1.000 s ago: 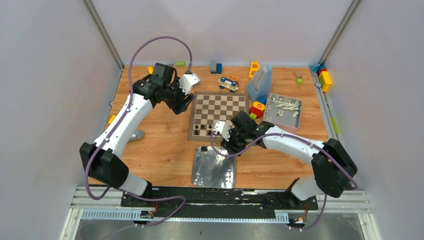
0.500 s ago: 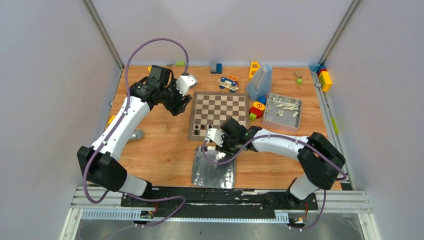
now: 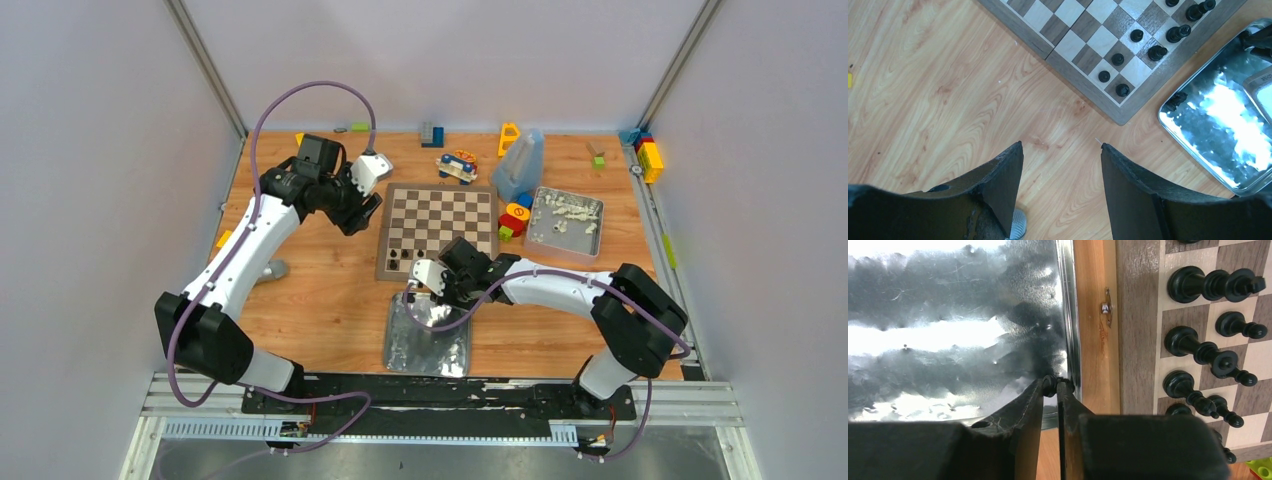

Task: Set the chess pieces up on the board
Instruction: Pick up the chess piece from the storage box.

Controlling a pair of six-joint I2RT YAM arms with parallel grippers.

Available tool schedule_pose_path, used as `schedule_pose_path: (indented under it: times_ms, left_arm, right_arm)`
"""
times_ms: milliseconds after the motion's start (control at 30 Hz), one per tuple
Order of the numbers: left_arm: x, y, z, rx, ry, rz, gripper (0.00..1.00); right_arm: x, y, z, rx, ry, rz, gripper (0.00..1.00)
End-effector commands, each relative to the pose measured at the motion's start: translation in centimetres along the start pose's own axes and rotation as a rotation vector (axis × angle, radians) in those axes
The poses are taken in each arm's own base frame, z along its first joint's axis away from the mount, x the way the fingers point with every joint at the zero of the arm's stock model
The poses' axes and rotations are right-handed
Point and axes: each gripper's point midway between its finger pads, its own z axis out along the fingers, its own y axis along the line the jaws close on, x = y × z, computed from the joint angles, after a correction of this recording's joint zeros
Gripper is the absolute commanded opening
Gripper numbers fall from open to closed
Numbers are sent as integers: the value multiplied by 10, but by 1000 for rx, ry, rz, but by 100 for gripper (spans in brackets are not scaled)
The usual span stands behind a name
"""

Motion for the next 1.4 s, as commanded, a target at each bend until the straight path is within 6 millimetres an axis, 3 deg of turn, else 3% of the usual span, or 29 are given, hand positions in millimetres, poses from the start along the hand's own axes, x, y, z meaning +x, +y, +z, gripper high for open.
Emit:
schedule_pose_path:
  times_ms: [0, 333, 567, 767, 1100, 1367]
  left_arm:
    - [-10, 3, -12, -26, -60, 5, 67]
    - [-8, 4, -11, -26, -52, 5, 66]
    - [-5, 4, -9, -21, -42, 7, 66]
    - [0, 5, -7, -28, -26, 14, 66]
    - [7, 3, -3, -20, -8, 13, 66]
    - [10, -1, -1, 1, -9, 11, 66]
  right_arm:
    - [-10, 6, -6, -22, -39, -7, 17]
    - [-7, 9, -1, -38, -18, 1, 19]
    - [-11, 6, -6, -26, -27, -13, 9]
    - [-11, 15, -19, -50, -44, -94, 4]
    - [-17, 18, -26, -46, -51, 18, 12]
    - [-23, 26, -30, -86, -92, 2, 2]
